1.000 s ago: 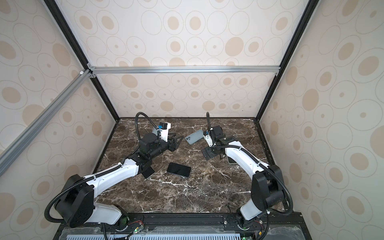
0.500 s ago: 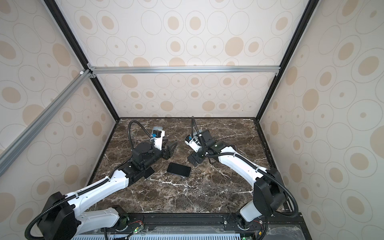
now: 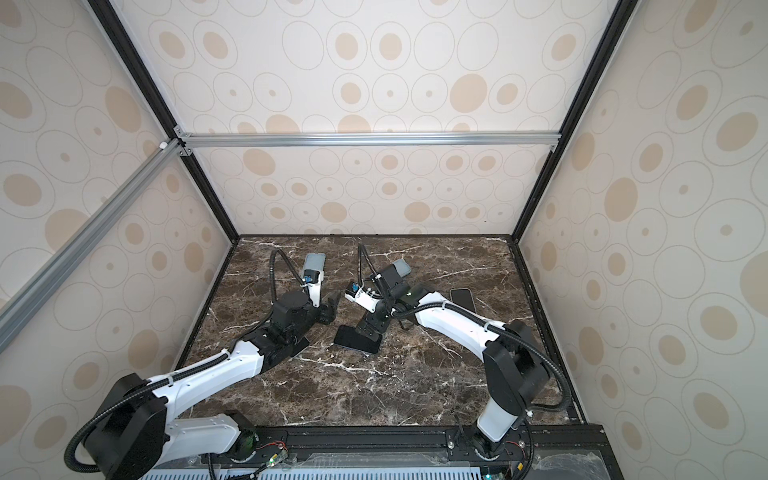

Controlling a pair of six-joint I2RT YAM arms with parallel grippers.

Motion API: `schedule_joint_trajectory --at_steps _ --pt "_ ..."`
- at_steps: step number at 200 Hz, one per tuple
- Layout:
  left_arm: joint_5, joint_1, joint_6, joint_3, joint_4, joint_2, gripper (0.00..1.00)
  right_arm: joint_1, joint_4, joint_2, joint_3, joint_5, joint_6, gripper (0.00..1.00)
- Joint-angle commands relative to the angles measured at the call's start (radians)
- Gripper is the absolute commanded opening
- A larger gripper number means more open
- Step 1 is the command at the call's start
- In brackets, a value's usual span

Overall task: Put the phone into the phone case
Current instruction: 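Move the right gripper over the dark blue-framed phone at table center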

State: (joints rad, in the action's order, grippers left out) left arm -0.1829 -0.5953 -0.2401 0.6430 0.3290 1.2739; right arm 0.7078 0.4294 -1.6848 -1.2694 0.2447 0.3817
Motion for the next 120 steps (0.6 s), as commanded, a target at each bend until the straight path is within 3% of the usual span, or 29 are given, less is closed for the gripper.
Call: schedule_joint_trajectory --at_steps 1,57,120 --pt "0.015 0.025 0.014 -0.012 0.055 0.037 0.67 0.006 0.008 -0.051 -0.060 0.027 0.063 0.99" --pt "0.125 0.113 -0.055 -0.081 0.146 0.071 0.66 0.007 0.004 -0.128 -0.121 0.050 0.066 1.00" --pt "0.139 0.155 -0.072 -0.083 0.132 0.042 0.66 0.023 0.045 -0.127 -0.139 0.050 0.089 1.00"
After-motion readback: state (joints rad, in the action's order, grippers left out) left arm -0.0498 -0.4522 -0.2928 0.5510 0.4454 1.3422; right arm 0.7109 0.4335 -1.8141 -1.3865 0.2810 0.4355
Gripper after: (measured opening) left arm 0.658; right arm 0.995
